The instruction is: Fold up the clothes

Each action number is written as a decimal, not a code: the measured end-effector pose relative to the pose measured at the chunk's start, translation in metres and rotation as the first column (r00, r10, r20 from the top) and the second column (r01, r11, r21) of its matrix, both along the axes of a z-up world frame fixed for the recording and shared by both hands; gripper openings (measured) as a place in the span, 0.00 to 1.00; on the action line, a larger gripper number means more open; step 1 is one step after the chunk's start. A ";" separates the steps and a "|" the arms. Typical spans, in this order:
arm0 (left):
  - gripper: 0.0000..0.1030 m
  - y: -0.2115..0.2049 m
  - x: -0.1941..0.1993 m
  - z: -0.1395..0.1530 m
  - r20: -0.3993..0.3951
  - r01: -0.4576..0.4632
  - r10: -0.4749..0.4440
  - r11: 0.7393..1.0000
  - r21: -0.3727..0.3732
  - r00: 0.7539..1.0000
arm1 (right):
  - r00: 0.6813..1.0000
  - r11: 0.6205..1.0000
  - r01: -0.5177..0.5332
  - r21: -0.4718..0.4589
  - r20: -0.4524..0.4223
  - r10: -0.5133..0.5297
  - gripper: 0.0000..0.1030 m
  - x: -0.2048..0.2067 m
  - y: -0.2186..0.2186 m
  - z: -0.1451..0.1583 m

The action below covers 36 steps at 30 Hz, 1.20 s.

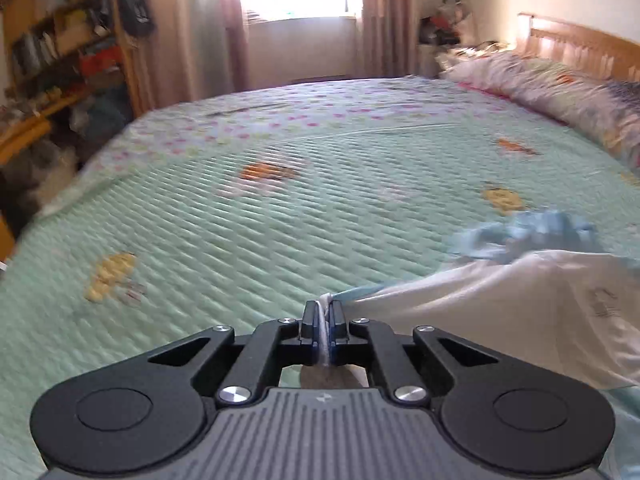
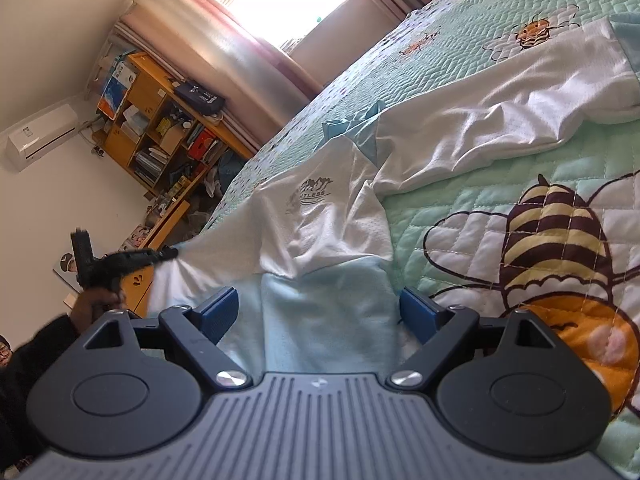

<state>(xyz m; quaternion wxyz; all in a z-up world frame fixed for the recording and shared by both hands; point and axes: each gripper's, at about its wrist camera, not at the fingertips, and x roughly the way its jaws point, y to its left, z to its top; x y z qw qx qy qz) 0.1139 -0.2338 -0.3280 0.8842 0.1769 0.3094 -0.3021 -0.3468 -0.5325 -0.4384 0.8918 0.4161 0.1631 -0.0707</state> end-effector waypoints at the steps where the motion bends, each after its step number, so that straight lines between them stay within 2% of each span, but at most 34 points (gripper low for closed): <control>1: 0.07 0.000 0.007 -0.013 -0.051 -0.013 0.015 0.999 0.033 0.999 | 1.000 1.000 0.000 -0.001 -0.001 0.000 0.86 0.000 0.000 0.000; 2: 0.08 0.001 0.013 -0.029 -0.114 -0.019 0.027 0.998 0.065 0.993 | 1.000 1.000 0.000 -0.002 -0.001 0.000 0.86 0.000 0.000 0.000; 3: 0.12 0.002 0.008 -0.037 -0.119 -0.022 0.032 0.997 0.078 0.992 | 1.000 1.000 0.000 -0.001 -0.001 0.000 0.86 0.000 0.000 0.000; 4: 0.21 0.004 0.000 -0.044 -0.108 -0.025 0.034 0.996 0.085 0.994 | 1.000 1.000 0.000 0.001 -0.001 0.000 0.86 0.000 -0.001 0.000; 5: 0.34 0.006 -0.009 -0.051 -0.096 -0.027 0.036 0.995 0.092 0.995 | 1.000 1.000 -0.001 0.002 0.001 0.001 0.86 0.000 -0.001 0.000; 6: 0.41 0.012 -0.019 -0.050 -0.073 -0.040 0.045 0.997 0.067 0.996 | 1.000 1.000 -0.002 0.004 0.002 0.002 0.86 -0.001 -0.001 0.000; 7: 0.60 0.019 -0.030 -0.046 -0.047 -0.054 0.056 0.998 0.033 0.997 | 1.000 1.000 -0.002 0.004 0.003 0.002 0.86 -0.001 -0.001 0.000; 8: 0.72 0.029 -0.043 -0.039 -0.014 -0.082 0.082 0.997 -0.007 0.997 | 1.000 1.000 -0.003 0.004 0.003 0.003 0.86 -0.001 -0.001 0.000; 10: 0.73 0.049 -0.069 -0.028 0.013 -0.101 0.102 0.993 -0.066 0.995 | 1.000 1.000 -0.004 0.002 0.004 0.004 0.86 -0.001 -0.001 0.000; 13: 0.85 0.078 -0.123 -0.024 -0.059 -0.086 0.079 0.988 -0.127 0.995 | 1.000 1.000 -0.001 -0.001 0.004 0.001 0.86 -0.001 0.000 0.001; 17: 0.85 0.112 -0.199 -0.023 -0.164 -0.066 0.033 0.978 -0.198 0.986 | 1.000 0.999 -0.003 0.053 -0.010 0.003 0.86 -0.014 0.009 0.012; 19: 0.85 0.116 -0.229 -0.031 -0.190 -0.044 0.007 0.981 -0.191 0.982 | 1.000 0.996 -0.004 0.093 -0.017 0.006 0.86 -0.023 0.015 0.019; 22: 0.85 0.120 -0.251 -0.047 -0.245 -0.050 0.004 0.982 -0.181 0.970 | 1.000 0.988 -0.005 0.151 -0.027 0.010 0.86 -0.037 0.024 0.030; 25: 0.86 0.127 -0.258 -0.062 -0.329 -0.078 0.007 0.976 -0.203 0.944 | 0.998 0.991 -0.019 0.132 -0.050 0.026 0.86 -0.062 0.048 0.049; 27: 0.91 0.131 -0.260 -0.072 -0.398 -0.105 0.009 0.970 -0.220 0.917 | 0.997 0.992 -0.041 0.123 -0.055 0.048 0.86 -0.075 0.063 0.059; 29: 0.99 0.131 -0.262 -0.078 -0.420 -0.127 0.015 0.962 -0.242 0.907 | 0.997 0.992 -0.052 0.112 -0.056 0.059 0.86 -0.086 0.075 0.065; 30: 0.99 0.130 -0.261 -0.079 -0.425 -0.133 0.014 0.959 -0.252 0.905 | 0.997 0.993 -0.053 0.109 -0.057 0.060 0.86 -0.089 0.079 0.067; 31: 0.98 0.126 -0.260 -0.079 -0.433 -0.139 0.014 0.956 -0.259 0.901 | 0.996 0.993 -0.055 0.106 -0.058 0.061 0.86 -0.092 0.083 0.068; 33: 0.84 0.122 -0.261 -0.080 -0.450 -0.137 -0.013 0.945 -0.298 0.893 | 0.996 0.993 -0.046 0.111 -0.067 0.054 0.86 -0.093 0.088 0.069; 35: 0.05 0.121 -0.262 -0.082 -0.468 -0.141 -0.022 0.940 -0.310 0.883 | 0.996 0.992 -0.048 0.117 -0.071 0.056 0.86 -0.090 0.093 0.069; 36: 0.05 0.121 -0.261 -0.083 -0.478 -0.150 -0.016 0.940 -0.307 0.878 | 0.995 0.992 -0.051 0.117 -0.074 0.060 0.86 -0.088 0.095 0.069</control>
